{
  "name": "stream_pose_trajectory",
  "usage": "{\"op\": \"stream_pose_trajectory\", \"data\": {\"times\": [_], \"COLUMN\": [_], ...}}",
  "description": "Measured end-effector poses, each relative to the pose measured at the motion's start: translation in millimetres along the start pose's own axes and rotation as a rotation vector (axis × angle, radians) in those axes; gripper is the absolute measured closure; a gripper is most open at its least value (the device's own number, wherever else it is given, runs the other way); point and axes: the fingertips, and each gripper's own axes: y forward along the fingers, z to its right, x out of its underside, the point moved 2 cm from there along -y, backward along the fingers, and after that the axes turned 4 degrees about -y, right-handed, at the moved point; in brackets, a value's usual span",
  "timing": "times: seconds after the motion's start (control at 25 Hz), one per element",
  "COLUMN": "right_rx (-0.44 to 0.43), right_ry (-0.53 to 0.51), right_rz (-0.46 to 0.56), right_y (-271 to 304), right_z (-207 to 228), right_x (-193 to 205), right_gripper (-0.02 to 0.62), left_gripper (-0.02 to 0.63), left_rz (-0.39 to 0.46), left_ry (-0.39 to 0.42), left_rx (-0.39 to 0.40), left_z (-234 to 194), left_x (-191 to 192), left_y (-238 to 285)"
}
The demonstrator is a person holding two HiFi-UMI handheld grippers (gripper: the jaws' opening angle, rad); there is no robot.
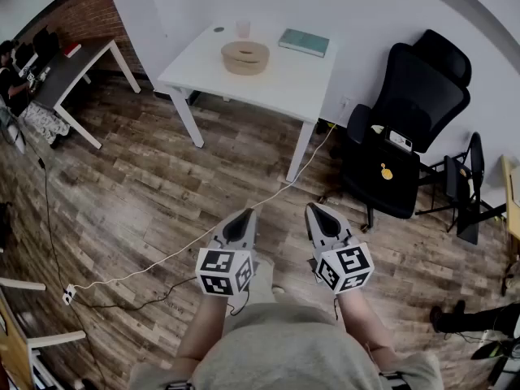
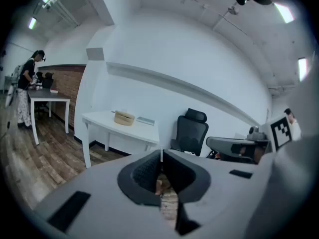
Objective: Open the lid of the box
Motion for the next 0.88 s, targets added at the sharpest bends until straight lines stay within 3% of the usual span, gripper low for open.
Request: {"op": "stream_pose_trajectory", "data": {"times": [0.36, 0.68, 0.88], "right_rx": [-0.046, -0.090, -0.117], "right_ry": [0.022, -0.019, 0.015], "right_rz": [0.025, 0.030, 0.025], "right_y": [-71, -83, -86], "right_z": [-47, -71, -70], "right_x": [13, 8, 12], "right_gripper": [0.597, 0.597, 0.595], "left_gripper": [0.589, 0.589, 0.589], "left_rz": [0.036, 0.051, 0.055], "left_ry": [0.010, -0.005, -0.001], "left_rx": [-0.074, -0.076, -0.074], "left_z": [22, 28, 38], "left_x": [24, 27, 30], "left_y": [-81, -104, -107]}}
